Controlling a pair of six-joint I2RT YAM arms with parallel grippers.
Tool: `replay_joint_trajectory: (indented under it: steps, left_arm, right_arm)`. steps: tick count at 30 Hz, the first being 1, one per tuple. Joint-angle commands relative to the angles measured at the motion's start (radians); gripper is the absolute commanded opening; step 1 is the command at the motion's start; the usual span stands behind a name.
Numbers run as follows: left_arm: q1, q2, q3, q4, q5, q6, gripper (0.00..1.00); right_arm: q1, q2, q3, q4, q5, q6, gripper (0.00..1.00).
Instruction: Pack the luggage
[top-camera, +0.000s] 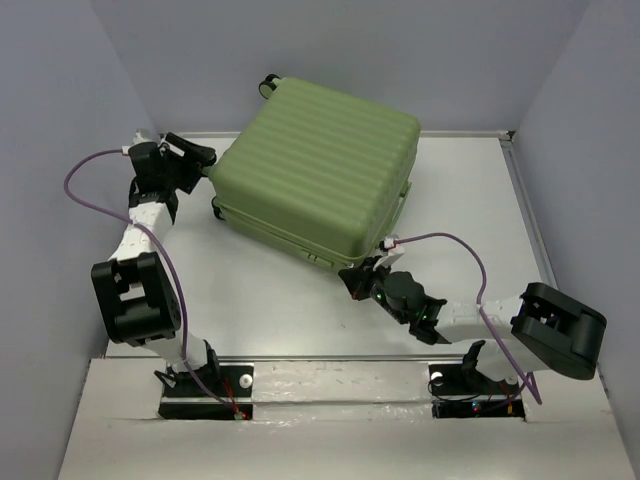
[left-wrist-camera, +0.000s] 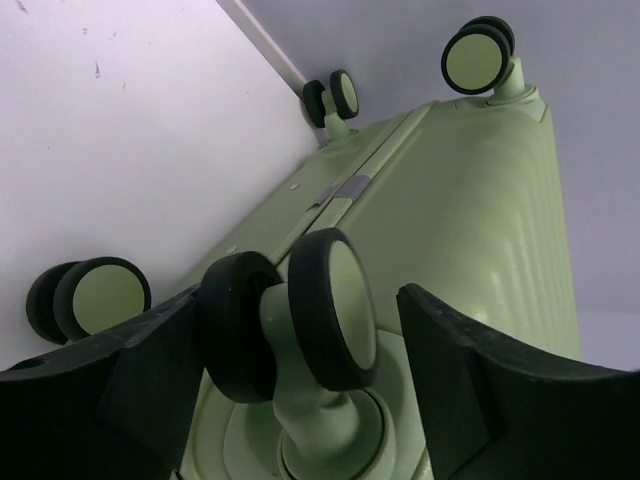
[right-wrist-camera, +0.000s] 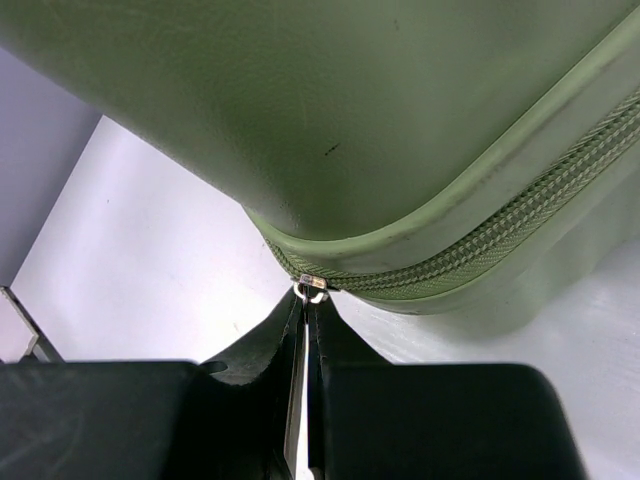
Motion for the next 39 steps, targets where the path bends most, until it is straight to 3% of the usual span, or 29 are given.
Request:
replay_joint_trajectory:
  steps: [1, 2, 5, 8, 9, 10, 11, 15, 23, 29, 36, 39]
  left_arm:
    - [0.002, -0.01, -0.021, 0.17, 0.042, -0.067, 0.79]
    - [0.002, -0.008, -0.03, 0.176, 0.047, -0.073, 0.78]
    - [0.002, -0.007, -0.055, 0.217, 0.053, -0.092, 0.59]
    - [0.002, -0.005, -0.072, 0.242, 0.056, -0.095, 0.29]
    - [0.002, -0.007, -0.075, 0.248, 0.059, -0.096, 0.29]
    - [0.0, -0.008, -0.084, 0.265, 0.063, -0.092, 0.15]
    - [0.0, -0.013, -0.09, 0.271, 0.067, -0.092, 0.07]
    - [-0.017, -0.063, -0.156, 0.337, 0.076, -0.093, 0.06]
    - [-0.119, -0.143, -0.216, 0.359, 0.174, -0.087, 0.06]
    - [-0.135, -0.35, -0.34, 0.322, 0.241, -0.05, 0.06]
    - [-0.141, -0.439, -0.399, 0.271, 0.246, 0.002, 0.06]
    - [-0.232, -0.426, -0.393, 0.279, 0.234, -0.001, 0.06]
  right_arm:
    - [0.017, -0.001, 0.032, -0.013, -0.077, -0.018, 0.07]
    - [0.017, -0.001, 0.037, -0.016, -0.077, -0.018, 0.07]
    - [0.017, 0.0, 0.049, -0.031, -0.077, -0.024, 0.07]
    - [0.017, 0.007, 0.066, -0.045, -0.082, -0.031, 0.07]
    - [0.017, 0.008, 0.066, -0.047, -0.082, -0.033, 0.07]
    - [0.017, 0.013, 0.073, -0.051, -0.085, -0.034, 0.07]
    - [0.017, 0.014, 0.081, -0.057, -0.085, -0.034, 0.07]
    - [0.035, 0.04, 0.153, -0.117, -0.062, -0.048, 0.07]
    - [0.148, 0.314, 0.579, -0.247, 0.048, -0.154, 0.07]
    - [0.149, 0.458, 0.785, -0.324, 0.022, -0.194, 0.07]
    - [0.092, 0.182, 0.537, -0.318, 0.108, -0.2, 0.07]
    - [0.025, 0.012, 0.407, -0.339, 0.081, -0.18, 0.07]
